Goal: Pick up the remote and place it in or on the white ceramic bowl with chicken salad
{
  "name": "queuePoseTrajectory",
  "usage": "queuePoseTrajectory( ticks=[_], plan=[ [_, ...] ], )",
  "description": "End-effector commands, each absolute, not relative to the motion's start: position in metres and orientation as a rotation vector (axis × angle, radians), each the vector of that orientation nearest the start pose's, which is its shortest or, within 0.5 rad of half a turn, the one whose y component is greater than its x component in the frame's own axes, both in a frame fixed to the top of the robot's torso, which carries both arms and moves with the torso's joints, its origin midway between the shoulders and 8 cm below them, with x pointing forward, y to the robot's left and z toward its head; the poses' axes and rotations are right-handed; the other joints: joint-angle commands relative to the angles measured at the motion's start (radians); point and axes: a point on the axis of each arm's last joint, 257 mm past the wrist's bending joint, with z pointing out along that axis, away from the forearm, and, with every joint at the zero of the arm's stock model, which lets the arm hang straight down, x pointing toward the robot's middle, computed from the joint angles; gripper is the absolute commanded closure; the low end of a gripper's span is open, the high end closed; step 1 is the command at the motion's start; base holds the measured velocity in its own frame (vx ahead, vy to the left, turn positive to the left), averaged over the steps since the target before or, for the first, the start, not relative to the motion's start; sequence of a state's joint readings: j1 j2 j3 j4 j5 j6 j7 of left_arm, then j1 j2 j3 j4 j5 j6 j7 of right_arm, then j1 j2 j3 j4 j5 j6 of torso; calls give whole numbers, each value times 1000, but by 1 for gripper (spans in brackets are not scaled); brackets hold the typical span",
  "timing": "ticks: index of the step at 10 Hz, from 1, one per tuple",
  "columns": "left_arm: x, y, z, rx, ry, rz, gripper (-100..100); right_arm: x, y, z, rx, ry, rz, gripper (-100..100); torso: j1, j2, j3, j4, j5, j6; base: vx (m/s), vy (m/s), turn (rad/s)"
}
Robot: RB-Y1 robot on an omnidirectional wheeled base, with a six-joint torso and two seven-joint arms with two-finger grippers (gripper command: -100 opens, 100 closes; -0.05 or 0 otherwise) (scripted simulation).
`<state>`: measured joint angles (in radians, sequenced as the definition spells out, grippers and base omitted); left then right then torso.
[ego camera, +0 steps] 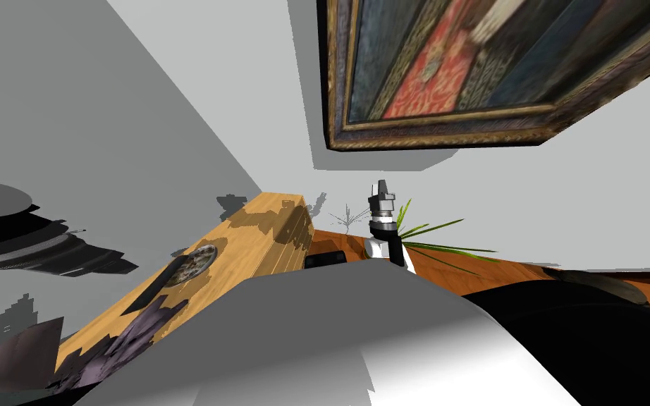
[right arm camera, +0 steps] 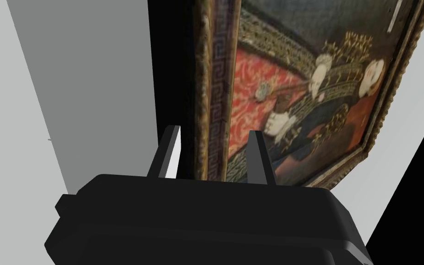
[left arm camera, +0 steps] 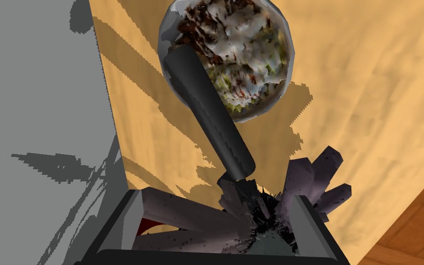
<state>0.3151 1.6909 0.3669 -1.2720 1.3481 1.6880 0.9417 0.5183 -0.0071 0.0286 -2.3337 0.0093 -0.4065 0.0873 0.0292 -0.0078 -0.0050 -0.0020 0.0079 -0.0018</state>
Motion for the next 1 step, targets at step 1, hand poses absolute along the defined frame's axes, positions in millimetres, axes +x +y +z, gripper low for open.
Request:
queuePoseTrajectory(
  ticks=[1],
  plan=[
    [205,689,-96,-2832,331,239,0,349,-271,24,661,685,1225,0,0,0,0,0,0,0,0,0,0]
  ],
)
